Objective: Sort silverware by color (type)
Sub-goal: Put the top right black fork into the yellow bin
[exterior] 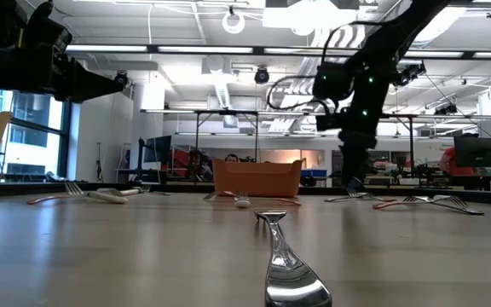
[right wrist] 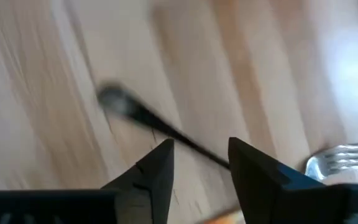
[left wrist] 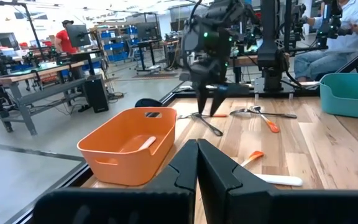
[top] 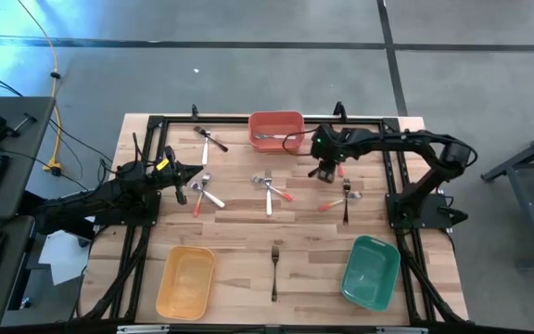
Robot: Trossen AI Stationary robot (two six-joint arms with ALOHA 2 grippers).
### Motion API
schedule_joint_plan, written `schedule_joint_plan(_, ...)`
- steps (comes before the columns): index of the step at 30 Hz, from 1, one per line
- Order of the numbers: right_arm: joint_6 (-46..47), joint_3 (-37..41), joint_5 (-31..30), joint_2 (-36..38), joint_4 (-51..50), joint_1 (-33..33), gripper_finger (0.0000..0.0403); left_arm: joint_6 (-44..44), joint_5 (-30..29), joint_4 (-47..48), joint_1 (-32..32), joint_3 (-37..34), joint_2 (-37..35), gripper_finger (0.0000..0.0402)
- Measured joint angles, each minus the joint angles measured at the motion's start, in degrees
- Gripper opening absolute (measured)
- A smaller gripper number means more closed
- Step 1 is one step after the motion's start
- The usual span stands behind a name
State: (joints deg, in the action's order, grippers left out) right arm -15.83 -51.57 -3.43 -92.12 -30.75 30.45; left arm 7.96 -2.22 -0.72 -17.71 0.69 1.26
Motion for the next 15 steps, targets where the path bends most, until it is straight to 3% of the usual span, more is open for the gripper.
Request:
schedule_joint_plan(6,-9.64,0.0,-0.55,-3.27,-1.54,3.3,0.0132,-0.25,0.02,0.01,-0.01,0.0,0.0,0.0)
schedule_joint_plan(15,-9.78,-0.33,0.05,-5.91,-1.53,4.37,0.0076,-0.48,0.13,0.02,-0.01,0.0,0.09,0.0)
